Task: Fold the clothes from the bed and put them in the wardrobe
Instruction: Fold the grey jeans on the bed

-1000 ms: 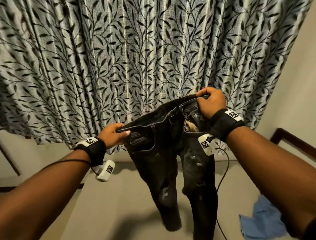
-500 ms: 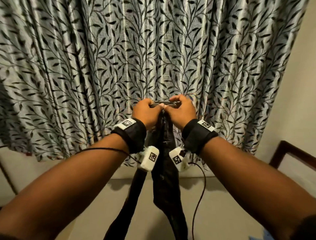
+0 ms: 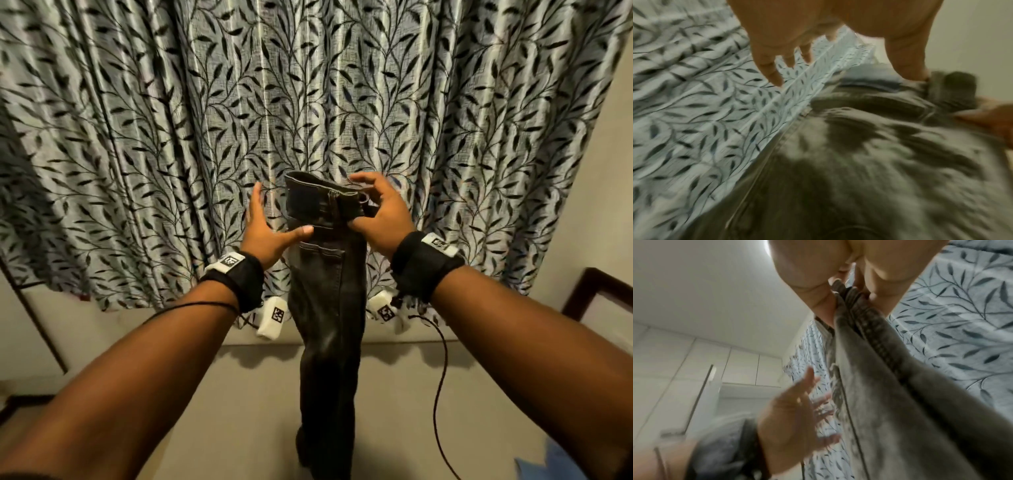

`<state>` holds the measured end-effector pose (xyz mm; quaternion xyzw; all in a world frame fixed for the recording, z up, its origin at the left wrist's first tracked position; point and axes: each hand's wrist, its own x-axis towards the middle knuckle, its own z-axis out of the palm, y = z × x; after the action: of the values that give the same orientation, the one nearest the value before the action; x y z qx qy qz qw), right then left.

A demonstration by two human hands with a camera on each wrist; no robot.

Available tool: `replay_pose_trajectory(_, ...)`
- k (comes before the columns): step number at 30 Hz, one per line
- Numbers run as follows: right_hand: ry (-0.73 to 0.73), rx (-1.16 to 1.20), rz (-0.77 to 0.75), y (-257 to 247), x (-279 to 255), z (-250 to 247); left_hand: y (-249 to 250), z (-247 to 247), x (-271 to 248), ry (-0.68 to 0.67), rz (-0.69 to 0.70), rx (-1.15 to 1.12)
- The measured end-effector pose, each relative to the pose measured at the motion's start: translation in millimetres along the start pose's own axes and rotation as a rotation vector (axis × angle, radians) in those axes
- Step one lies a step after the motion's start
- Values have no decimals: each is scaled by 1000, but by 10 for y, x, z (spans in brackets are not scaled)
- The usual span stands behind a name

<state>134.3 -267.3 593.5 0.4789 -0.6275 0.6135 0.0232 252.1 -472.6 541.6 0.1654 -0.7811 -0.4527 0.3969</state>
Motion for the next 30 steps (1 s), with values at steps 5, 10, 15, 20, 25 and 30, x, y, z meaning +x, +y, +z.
replay_pose_trajectory(5, -115, 161, 6, -74, 71, -395, -85, 162, -32, -125, -28, -283)
replay_pose_trajectory(10, -411, -676, 171, -341, 93, -884, 68, 453, -137, -122, 64, -158)
replay_pose_trajectory(15, -540, -766, 314, -535, -149, -836, 47, 682, -212, -144, 41, -75)
replay_pose_trajectory(20, -462, -983, 309, -282, -339, -554, -52, 795, -357, -191, 18, -54)
replay_pose_trajectory(25, -283, -1047, 109, -3, -501, -323, -314, 594, -652, -282, 13, -200)
replay_pose_trajectory(30, -266, -860, 33, -45, -704, -393, -1364, 229, -1262, -487, -280, -24)
